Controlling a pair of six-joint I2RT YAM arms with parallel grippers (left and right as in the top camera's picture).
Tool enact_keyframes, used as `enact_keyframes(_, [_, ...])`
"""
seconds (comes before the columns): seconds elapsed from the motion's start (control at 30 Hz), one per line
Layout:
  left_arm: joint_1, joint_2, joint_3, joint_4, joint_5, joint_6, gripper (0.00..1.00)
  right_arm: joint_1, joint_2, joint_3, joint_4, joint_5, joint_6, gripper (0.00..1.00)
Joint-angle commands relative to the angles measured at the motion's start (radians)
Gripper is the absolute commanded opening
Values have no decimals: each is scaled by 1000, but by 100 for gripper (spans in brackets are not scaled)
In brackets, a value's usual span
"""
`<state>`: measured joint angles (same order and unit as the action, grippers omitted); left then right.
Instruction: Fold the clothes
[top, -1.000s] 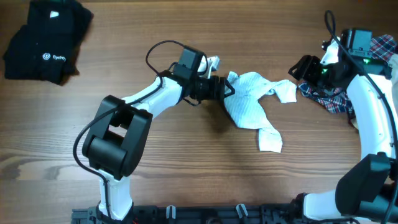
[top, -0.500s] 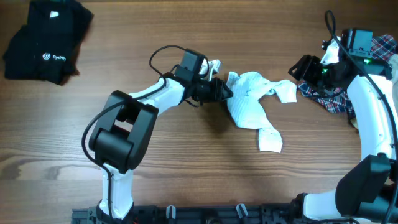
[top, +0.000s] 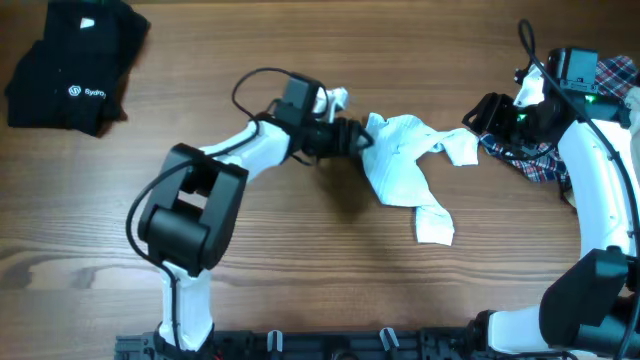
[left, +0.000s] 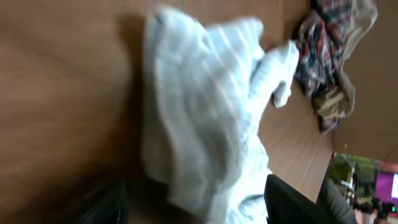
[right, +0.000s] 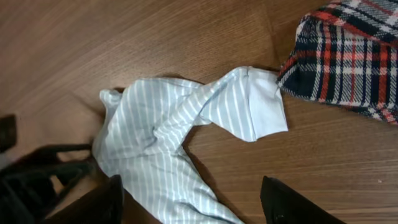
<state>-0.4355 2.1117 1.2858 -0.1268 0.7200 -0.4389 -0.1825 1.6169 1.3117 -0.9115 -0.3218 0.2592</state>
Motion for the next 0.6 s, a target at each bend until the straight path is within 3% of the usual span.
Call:
enact_keyframes(0.0, [45, 11, 24, -13, -24, 15, 69, -1, -30, 25, -1, -20, -21, 71])
enact_keyframes(0.57, [-31, 48, 24, 47, -55, 2, 70, -1, -30, 25, -10, -21, -24, 71])
